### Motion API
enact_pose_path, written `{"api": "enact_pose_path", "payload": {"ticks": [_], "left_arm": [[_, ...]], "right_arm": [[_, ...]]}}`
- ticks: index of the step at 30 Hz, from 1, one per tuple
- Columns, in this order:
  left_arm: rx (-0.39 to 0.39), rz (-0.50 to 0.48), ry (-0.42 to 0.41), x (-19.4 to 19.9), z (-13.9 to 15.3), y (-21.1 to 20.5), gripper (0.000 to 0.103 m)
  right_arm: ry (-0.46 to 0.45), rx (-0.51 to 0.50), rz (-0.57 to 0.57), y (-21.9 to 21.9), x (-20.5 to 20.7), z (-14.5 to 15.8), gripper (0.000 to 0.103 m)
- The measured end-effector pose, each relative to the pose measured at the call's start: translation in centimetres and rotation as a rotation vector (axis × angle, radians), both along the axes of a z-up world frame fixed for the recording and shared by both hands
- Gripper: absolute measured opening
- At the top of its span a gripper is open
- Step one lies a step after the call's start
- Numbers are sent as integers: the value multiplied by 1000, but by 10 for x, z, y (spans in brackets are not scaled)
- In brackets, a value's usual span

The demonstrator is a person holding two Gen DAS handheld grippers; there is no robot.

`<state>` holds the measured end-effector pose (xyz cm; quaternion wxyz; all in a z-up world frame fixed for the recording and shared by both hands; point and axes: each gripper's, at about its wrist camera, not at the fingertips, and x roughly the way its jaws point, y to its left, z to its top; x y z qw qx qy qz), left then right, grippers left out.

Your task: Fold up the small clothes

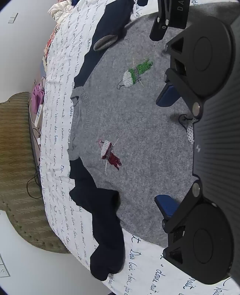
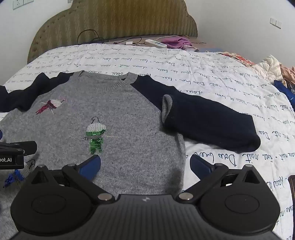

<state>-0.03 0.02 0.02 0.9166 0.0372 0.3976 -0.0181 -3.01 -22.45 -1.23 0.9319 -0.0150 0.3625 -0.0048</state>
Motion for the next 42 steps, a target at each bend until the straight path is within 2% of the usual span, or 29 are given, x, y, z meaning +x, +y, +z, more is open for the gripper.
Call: {"api": "enact_pose_path", "payload": {"ticks": [6,30,42], "left_arm": [[26,1,-12,-4,1,-6,103],[13,-50,-32,-10,5,-17,102],[36,-57,-45,-9,5,-24,102]], "right_arm": [[-6,6,0,0,-1,1,103],[6,34,-17,-8,-4,-6,103],[10,49,-20,-12,-2,-9,103]]}}
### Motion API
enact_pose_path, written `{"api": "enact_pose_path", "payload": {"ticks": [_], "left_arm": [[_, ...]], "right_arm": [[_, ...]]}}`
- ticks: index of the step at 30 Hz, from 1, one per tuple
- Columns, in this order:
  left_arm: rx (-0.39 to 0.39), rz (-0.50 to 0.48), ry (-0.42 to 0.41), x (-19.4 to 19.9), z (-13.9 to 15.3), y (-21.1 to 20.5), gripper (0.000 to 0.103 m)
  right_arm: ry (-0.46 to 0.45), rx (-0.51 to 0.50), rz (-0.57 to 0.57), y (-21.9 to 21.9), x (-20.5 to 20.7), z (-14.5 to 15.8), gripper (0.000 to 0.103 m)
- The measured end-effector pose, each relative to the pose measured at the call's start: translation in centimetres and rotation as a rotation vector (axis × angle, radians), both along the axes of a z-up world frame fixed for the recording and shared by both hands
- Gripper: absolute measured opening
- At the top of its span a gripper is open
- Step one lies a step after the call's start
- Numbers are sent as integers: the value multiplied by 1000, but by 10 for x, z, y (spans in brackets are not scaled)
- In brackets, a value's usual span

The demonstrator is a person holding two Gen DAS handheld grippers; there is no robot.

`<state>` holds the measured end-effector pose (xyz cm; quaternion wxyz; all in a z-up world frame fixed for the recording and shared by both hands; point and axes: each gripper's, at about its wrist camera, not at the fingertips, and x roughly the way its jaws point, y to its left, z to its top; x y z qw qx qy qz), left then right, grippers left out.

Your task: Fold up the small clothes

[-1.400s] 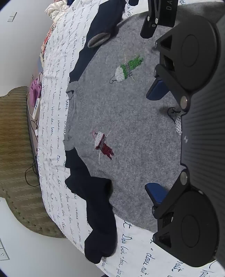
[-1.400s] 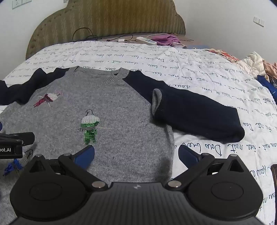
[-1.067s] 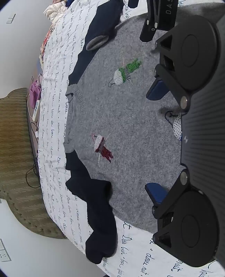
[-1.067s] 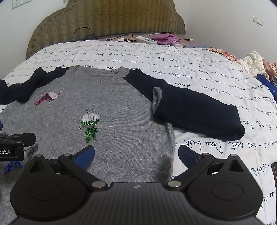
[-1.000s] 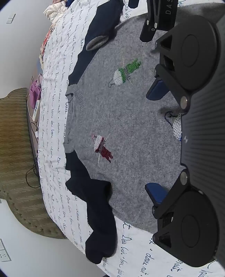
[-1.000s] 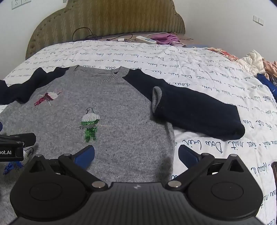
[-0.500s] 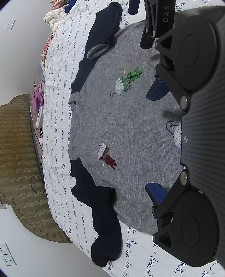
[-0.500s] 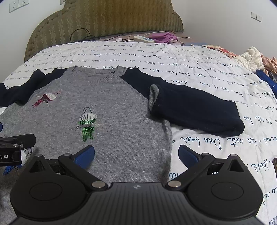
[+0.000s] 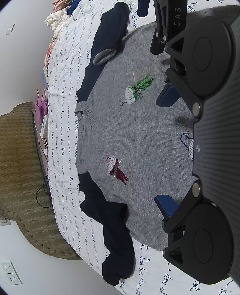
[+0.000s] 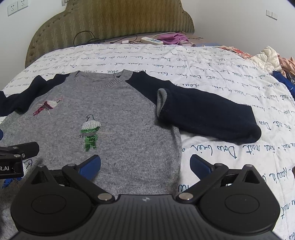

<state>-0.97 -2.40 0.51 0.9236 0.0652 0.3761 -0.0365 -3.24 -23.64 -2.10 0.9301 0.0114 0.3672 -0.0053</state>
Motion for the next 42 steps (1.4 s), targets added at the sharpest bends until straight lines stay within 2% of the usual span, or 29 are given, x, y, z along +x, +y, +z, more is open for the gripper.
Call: {"api": "enact_pose_path", "payload": {"ticks": [17,25,30,34,36,38,42], "left_arm": [[52,27,21,7,-9,-4,102],[74,38,12,10,-10,-5,102],[85,25,-14,11,-9,-7,102],[83,10,5,16,-11,-11,102],[73,5,17,18,-12,-13,103],[84,1,22,20,-14,-17,103],[106,-3,37,25,-18,-22,102]], "right_arm": [[-69,-5,50,3,-6,9,103],[-216,-53,96,8,-17,20,103],[-200,-155,94,9,-8,11,103],[-294,-226,84,1,-13,8,103],[-236,-194,107,-11,-2,1,103],[-183,-166,72,-22,10,-5,103],[-195,-225,82,-30,28,-13,103]]}}
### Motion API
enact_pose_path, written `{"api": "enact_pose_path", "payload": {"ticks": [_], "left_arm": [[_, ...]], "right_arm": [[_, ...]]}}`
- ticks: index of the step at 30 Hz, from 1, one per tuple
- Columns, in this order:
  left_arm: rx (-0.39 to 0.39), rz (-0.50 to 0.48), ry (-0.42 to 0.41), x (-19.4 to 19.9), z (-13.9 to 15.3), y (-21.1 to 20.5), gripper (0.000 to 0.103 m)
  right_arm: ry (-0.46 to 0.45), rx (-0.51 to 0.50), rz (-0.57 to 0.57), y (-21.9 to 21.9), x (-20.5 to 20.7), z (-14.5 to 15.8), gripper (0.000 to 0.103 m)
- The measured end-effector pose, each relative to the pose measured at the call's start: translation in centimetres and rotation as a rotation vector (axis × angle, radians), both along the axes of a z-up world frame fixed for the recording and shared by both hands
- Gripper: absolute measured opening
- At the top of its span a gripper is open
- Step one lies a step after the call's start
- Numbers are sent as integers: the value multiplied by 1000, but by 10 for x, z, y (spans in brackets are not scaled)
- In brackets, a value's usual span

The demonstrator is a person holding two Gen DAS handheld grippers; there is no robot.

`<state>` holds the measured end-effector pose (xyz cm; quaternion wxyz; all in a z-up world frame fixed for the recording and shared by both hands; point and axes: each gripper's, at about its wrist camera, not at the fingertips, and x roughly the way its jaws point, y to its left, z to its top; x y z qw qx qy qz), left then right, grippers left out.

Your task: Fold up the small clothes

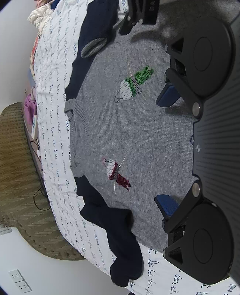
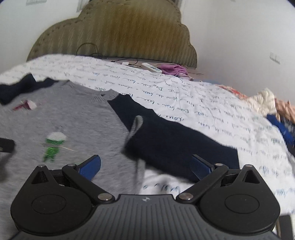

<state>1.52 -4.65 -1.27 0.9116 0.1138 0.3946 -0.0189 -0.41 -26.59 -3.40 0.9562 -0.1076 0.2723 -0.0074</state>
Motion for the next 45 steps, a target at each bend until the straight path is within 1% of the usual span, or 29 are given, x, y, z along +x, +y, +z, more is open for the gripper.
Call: {"api": "enact_pose_path", "payload": {"ticks": [6,7,8,9,10,11,12,13,14,15,17,18,21,24,25,27,29,31,33,36,40,42,43,45], "left_arm": [[8,3,12,4,-2,-2,103],[10,5,15,4,-2,-2,103],[12,7,18,5,-3,-1,103],[13,10,19,6,-3,-1,103],[13,13,21,7,-4,-1,103],[13,17,24,7,-4,0,102],[13,19,28,8,-4,0,102],[11,20,31,9,-4,0,103],[9,21,33,9,-5,1,103],[8,21,34,9,-5,1,103],[9,24,37,10,-6,1,103],[8,26,40,11,-6,1,103],[9,25,52,12,-8,-1,102],[15,21,47,11,-7,-1,103],[18,22,45,12,-7,0,103],[23,26,40,13,-6,3,103],[29,35,34,14,-5,8,103],[38,52,25,17,-4,15,103],[36,87,16,20,-2,27,103],[11,146,-3,28,6,51,103],[31,264,-49,42,18,92,103],[30,351,-55,51,21,120,103],[9,392,-51,55,22,136,103],[-83,478,-38,63,23,174,102]], "right_arm": [[0,-137,41,10,23,-17,102],[0,-145,47,11,27,-18,99],[1,-145,56,11,29,-19,91],[2,-133,61,9,30,-19,80],[4,-118,60,7,33,-18,73],[7,-99,58,4,36,-18,58],[16,-82,56,1,38,-18,48],[26,-60,58,-3,41,-18,44],[25,-42,54,-6,41,-17,31],[9,-29,54,-9,39,-16,20],[-23,-1,49,-15,35,-11,14],[-34,14,50,-17,33,-9,14],[-54,111,48,-30,33,-2,10],[-50,259,27,-52,39,3,10],[-53,324,11,-63,42,5,10],[-71,423,-38,-86,43,8,10],[-102,516,-110,-117,42,12,10],[-136,570,-192,-148,37,16,10],[-165,582,-271,-175,29,18,10],[-202,576,-363,-205,15,22,10],[-236,576,-430,-229,0,26,10],[-238,574,-438,-232,1,26,10],[-238,576,-435,-233,-1,26,10],[-233,572,-419,-225,-4,25,10]]}}
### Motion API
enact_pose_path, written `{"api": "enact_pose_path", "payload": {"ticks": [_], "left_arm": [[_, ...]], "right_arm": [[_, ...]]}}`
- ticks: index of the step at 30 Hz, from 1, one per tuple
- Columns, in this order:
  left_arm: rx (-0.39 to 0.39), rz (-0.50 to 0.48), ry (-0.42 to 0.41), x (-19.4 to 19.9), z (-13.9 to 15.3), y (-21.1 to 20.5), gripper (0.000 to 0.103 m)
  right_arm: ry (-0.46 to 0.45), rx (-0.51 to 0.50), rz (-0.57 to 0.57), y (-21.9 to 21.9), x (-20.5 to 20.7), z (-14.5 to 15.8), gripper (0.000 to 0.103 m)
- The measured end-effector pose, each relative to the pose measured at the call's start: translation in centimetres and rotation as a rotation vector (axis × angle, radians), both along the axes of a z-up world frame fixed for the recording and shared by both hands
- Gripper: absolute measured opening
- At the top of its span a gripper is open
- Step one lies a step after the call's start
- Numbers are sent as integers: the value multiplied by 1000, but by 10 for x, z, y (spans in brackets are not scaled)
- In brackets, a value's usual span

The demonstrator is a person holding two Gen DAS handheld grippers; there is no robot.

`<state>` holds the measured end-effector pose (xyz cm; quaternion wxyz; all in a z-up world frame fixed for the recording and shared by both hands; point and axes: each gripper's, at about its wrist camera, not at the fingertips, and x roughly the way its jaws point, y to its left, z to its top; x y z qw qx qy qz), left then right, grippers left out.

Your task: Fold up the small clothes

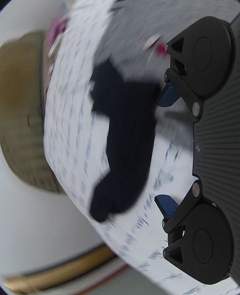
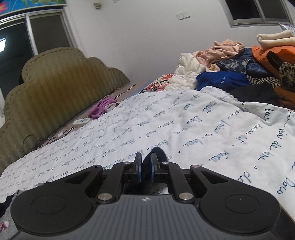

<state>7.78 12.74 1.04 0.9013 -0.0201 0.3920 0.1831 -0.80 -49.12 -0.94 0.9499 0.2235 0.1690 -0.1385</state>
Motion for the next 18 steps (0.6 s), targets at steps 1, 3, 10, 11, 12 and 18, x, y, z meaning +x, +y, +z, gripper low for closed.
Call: {"api": "enact_pose_path", "payload": {"ticks": [1,3,10,11,12,18], "left_arm": [[-58,33,-2,3,-1,16,102],[-217,91,-3,9,-6,50,102],[-500,106,-79,23,-24,85,100],[-513,101,-86,27,-25,84,99],[-521,105,-98,31,-26,85,97],[-593,123,-134,55,-26,94,30]], "right_arm": [[3,-6,10,4,2,0,10],[6,-9,31,11,4,-1,10],[23,-21,63,34,12,-4,10],[27,-21,59,34,12,-5,10],[31,-23,54,33,12,-6,10],[56,21,18,19,5,-13,10]]}}
